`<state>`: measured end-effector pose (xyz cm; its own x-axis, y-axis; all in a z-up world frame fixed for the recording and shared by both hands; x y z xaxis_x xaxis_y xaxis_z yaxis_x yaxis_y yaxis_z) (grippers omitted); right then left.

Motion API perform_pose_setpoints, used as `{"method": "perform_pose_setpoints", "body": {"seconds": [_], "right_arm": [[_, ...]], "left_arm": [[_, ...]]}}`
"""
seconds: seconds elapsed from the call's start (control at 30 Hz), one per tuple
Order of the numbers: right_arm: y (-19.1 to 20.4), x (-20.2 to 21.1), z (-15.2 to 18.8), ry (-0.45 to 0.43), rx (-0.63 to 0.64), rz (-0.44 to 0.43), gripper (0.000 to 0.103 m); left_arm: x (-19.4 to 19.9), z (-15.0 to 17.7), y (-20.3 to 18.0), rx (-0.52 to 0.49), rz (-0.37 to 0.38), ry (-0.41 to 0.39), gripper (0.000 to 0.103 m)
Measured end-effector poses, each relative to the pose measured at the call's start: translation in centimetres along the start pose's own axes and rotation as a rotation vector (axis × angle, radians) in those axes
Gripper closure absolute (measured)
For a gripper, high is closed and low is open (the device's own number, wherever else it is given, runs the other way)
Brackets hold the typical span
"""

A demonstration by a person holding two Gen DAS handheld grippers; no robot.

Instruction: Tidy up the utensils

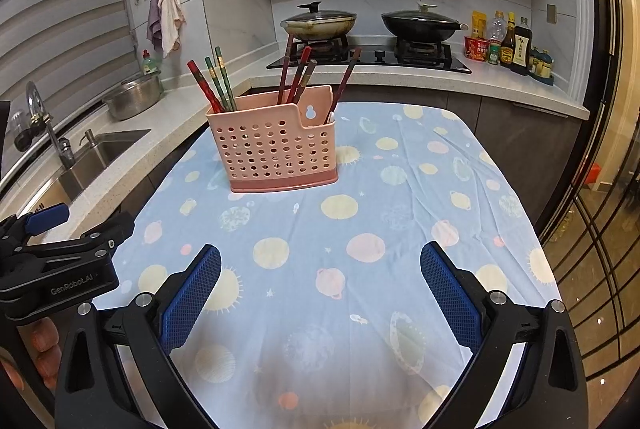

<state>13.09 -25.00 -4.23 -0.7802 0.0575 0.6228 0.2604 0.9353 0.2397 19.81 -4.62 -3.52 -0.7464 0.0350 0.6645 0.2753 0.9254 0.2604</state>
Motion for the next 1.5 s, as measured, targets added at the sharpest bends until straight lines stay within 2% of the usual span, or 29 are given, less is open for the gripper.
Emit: {"method": "perform_pose_setpoints", "body": {"seconds": [1.5], "right_arm": [[-0.9, -1.1, 0.2, 0.020, -0.021, 0.029, 0.007]], "left_arm": [[-1.5, 1.3, 0.5, 0.019, 0.004, 0.043, 0.007]]}}
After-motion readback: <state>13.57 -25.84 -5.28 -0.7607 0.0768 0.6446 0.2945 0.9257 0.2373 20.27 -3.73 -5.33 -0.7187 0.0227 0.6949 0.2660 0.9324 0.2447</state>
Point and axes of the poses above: each gripper's, at about its wrist camera, not at the fingertips, and x roughly against the way its jaws point, y to its left, z to its underside, the point moved 7 cm from there along -x, roughly the way its jaws point, and after that the axes turned 11 degrees about -x, right-handed, at the moved point
